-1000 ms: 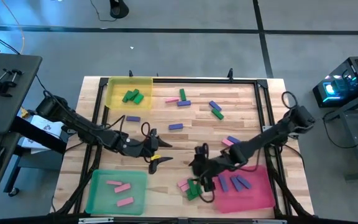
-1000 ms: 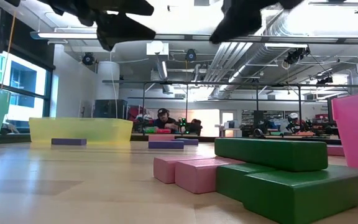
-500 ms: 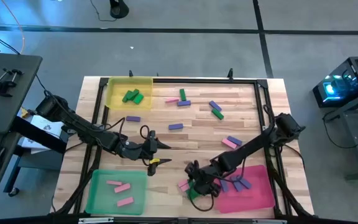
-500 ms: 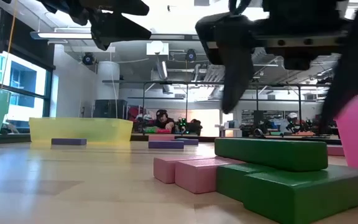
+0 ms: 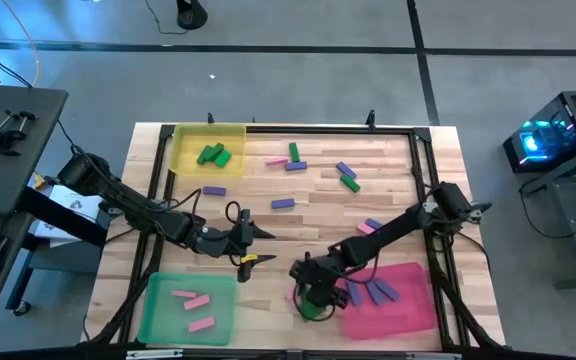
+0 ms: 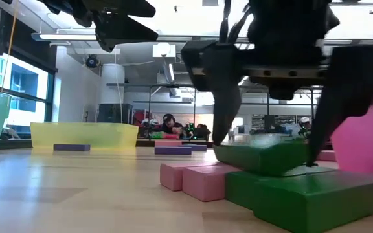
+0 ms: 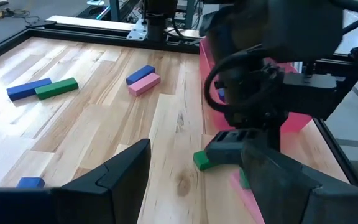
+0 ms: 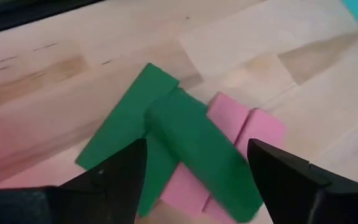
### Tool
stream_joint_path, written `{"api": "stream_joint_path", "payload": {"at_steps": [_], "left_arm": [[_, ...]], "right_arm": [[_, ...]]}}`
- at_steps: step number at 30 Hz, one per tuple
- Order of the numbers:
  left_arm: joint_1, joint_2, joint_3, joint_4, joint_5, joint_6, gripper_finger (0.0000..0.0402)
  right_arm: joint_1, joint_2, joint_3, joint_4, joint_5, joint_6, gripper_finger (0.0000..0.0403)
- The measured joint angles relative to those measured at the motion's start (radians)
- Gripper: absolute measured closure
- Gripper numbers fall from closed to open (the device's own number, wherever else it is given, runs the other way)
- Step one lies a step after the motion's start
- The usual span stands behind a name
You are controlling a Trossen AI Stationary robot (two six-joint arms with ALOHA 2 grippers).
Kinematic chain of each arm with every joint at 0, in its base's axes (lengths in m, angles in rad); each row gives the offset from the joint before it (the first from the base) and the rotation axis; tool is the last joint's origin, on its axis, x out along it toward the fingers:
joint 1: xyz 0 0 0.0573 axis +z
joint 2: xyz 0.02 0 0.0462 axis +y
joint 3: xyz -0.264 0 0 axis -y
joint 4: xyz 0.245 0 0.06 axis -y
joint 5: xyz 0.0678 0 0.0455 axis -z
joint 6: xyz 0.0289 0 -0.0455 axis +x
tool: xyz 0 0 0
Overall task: Sort blocks
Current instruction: Put the green block into the yellow bin
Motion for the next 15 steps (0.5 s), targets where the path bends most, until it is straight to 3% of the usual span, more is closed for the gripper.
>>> {"api": "stream_joint_path", "payload": {"at_steps": [15], "left_arm": [[0.0, 0.0, 0.0, -0.006, 0.0, 0.0, 0.0163]], "right_arm": [[-0.031, 0.007, 0.043, -0.014, -0.001, 0.025, 0.0196]]}}
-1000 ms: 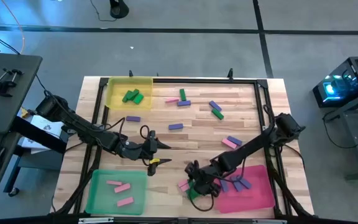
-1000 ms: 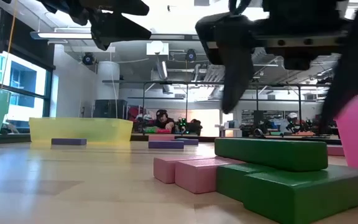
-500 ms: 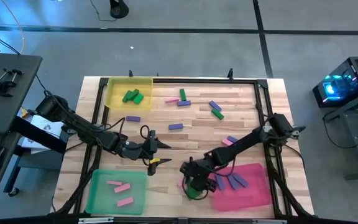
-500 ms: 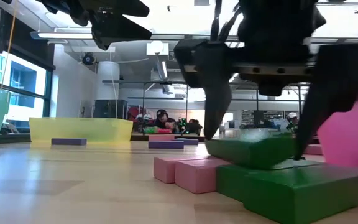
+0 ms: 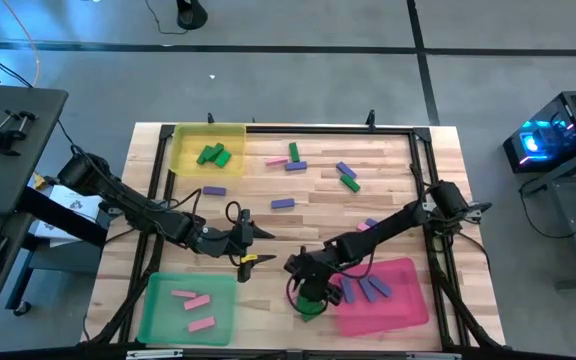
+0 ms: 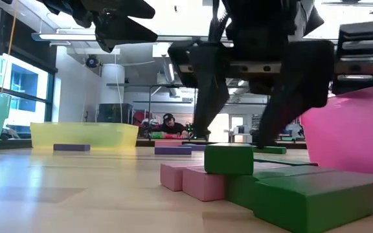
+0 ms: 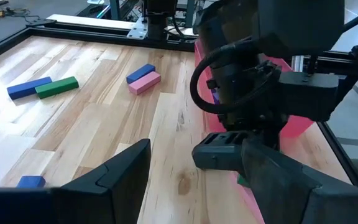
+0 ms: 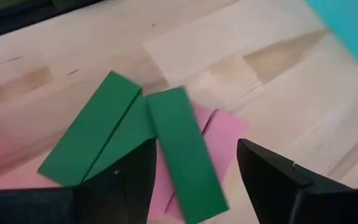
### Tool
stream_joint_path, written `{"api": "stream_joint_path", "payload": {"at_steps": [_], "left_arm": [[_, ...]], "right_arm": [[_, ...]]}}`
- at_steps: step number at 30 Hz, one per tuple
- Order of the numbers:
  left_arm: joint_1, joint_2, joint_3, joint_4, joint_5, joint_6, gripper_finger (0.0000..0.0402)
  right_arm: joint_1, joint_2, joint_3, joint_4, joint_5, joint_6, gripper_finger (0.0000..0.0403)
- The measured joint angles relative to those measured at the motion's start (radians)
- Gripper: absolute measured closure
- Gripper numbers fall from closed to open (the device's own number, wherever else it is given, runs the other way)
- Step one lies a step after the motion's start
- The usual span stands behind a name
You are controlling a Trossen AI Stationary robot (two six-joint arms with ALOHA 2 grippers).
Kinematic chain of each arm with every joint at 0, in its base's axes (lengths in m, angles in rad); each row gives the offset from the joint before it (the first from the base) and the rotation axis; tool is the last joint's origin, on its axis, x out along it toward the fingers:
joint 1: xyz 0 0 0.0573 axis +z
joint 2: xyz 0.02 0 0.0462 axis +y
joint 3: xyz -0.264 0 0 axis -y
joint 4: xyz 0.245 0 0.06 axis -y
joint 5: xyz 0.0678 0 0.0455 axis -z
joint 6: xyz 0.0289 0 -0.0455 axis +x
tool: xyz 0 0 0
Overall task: Sort blocks
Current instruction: Put the green block into the yellow bin
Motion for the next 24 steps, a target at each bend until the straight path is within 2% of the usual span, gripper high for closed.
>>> {"api": "stream_joint_path", "payload": {"at_steps": [5, 11, 14, 21, 24], "left_arm": [[0.0, 0.0, 0.0, 0.0, 0.0, 0.0, 0.0163], [0.0, 0.0, 0.0, -0.001, 0.0, 0.0, 0.0163], [0.0, 0.0, 0.0, 0.0, 0.0, -0.001, 0.0163], [0.0, 0.0, 0.0, 0.0, 0.0, -0.001, 0.0163], [0.0, 0.0, 0.0, 0.002, -0.015, -0.001, 0.0163]], "right_arm": [[-0.007, 0.031, 0.0, -0.018, -0.029, 0.012, 0.0203], [-0.007, 0.038, 0.001, -0.003, -0.019, 0.107, 0.0211], [-0.007, 0.038, 0.001, -0.002, -0.017, 0.159, 0.0237], [-0.006, 0.015, 0.002, -0.022, -0.013, 0.175, 0.0329], [-0.006, -0.003, 0.035, -0.076, -0.009, 0.177, 0.0331]]}}
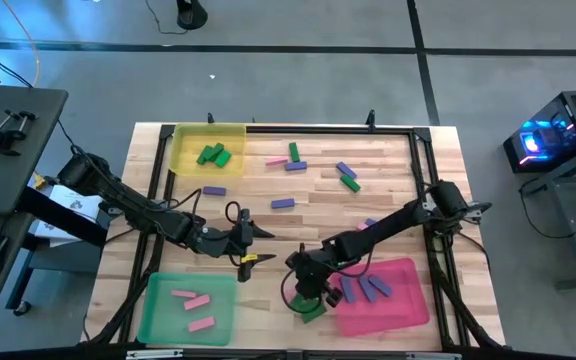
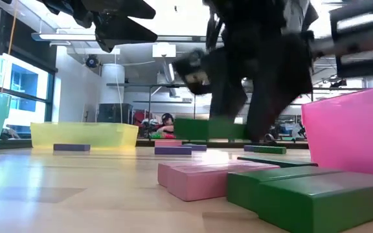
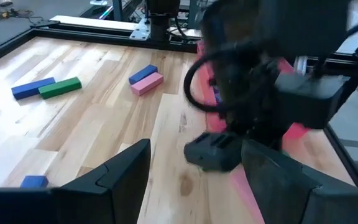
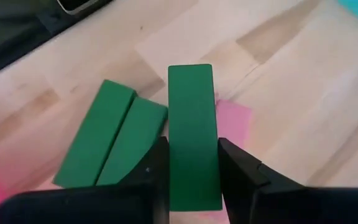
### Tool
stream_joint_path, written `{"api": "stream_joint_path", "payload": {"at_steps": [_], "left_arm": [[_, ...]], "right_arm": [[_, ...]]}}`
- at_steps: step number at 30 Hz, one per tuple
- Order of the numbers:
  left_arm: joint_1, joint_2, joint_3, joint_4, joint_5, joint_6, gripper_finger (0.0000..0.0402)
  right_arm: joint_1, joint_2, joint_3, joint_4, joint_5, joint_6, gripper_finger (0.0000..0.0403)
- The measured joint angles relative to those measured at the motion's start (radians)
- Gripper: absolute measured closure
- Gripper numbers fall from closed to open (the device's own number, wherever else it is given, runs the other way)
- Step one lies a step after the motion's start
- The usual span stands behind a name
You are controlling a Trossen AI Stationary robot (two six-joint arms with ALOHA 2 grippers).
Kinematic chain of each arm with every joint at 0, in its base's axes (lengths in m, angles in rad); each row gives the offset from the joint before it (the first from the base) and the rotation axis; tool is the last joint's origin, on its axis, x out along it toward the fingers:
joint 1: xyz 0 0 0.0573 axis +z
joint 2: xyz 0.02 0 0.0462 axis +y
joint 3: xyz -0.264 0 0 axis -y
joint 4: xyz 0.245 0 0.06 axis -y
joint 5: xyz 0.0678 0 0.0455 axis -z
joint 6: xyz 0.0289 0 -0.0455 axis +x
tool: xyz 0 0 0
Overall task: Sort blocks
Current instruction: Put the green block into the yellow bin
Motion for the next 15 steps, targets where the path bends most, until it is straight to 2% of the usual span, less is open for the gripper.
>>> {"api": "stream_joint_path", "payload": {"at_steps": [4, 10, 13, 15], "left_arm": [[-0.013, -0.001, -0.02, 0.047, -0.03, 0.085, 0.0163], [-0.019, -0.001, -0.16, 0.352, -0.067, 0.194, 0.0163], [-0.02, -0.001, -0.221, 0.467, -0.069, 0.23, 0.0163], [-0.029, -0.001, -0.244, 0.497, -0.071, 0.268, 0.0163]], "right_arm": [[0.0, -0.028, 0.051, -0.086, 0.073, 0.044, 0.0331], [-0.028, -0.088, 0.009, -0.124, 0.174, 0.061, 0.0331], [-0.068, -0.125, -0.07, -0.055, 0.183, 0.109, 0.0331], [-0.097, -0.149, -0.135, 0.079, 0.183, 0.147, 0.0331]]}}
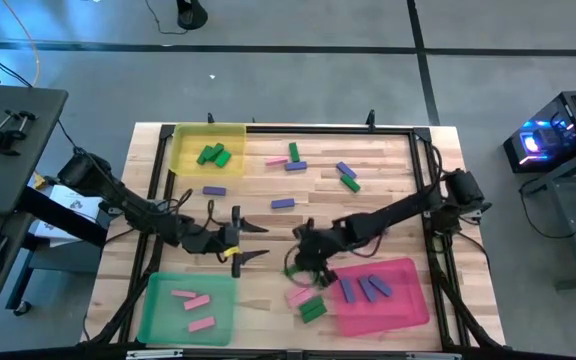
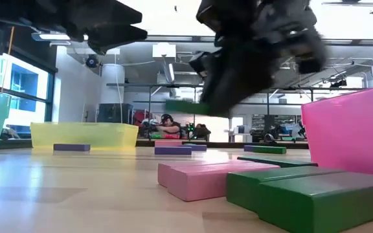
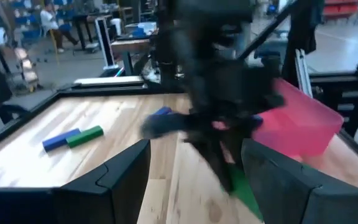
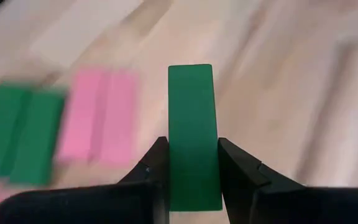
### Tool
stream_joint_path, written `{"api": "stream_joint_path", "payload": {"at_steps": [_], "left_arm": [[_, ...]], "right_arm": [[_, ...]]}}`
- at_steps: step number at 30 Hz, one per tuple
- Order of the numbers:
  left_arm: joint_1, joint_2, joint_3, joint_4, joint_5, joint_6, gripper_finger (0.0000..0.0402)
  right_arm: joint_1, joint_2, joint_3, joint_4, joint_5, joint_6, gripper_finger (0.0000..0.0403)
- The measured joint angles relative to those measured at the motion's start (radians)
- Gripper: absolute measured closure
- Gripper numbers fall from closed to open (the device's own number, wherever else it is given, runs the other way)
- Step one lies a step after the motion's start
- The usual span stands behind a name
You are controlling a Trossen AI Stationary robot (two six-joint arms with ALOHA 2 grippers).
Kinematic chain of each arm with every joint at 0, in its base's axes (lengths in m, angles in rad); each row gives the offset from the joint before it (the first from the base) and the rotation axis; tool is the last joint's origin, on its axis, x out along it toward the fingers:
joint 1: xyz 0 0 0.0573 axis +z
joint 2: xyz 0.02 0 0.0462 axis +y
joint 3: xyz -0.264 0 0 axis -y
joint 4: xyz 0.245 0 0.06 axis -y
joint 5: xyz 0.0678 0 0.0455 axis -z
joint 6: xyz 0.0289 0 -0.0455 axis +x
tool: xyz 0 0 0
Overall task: Sort blocks
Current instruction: Put the green block into the yellow bin
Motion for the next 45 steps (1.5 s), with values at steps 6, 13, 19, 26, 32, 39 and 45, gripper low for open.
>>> {"api": "stream_joint_path", "payload": {"at_steps": [6, 13, 19, 26, 32, 39, 45], "left_arm": [[-0.021, 0.025, 0.0, 0.041, 0.004, 0.073, 0.0163], [-0.031, 0.081, 0.0, 0.112, 0.004, 0.076, 0.0163], [-0.013, 0.201, 0.002, 0.371, 0.005, 0.083, 0.0163], [0.026, 0.394, 0.09, 0.638, 0.082, 0.128, 0.0163], [0.025, 0.434, 0.17, 0.641, 0.101, 0.169, 0.0163], [0.01, 0.431, 0.174, 0.627, 0.1, 0.162, 0.0182], [-0.01, 0.431, 0.174, 0.624, 0.095, 0.161, 0.0249]], "right_arm": [[-0.049, -0.019, -0.183, 0.497, 0.016, 0.163, 0.0331], [0.017, -0.018, -0.376, 1.031, 0.315, 0.251, 0.0331], [0.095, -0.018, -0.451, 1.323, 0.493, 0.166, 0.0331], [0.126, -0.018, -0.411, 1.362, 0.491, 0.071, 0.0331], [0.129, -0.017, -0.398, 1.332, 0.49, 0.067, 0.0331], [0.137, -0.017, -0.399, 1.326, 0.49, 0.067, 0.0331], [0.137, -0.017, -0.399, 1.323, 0.442, 0.07, 0.0331]]}}
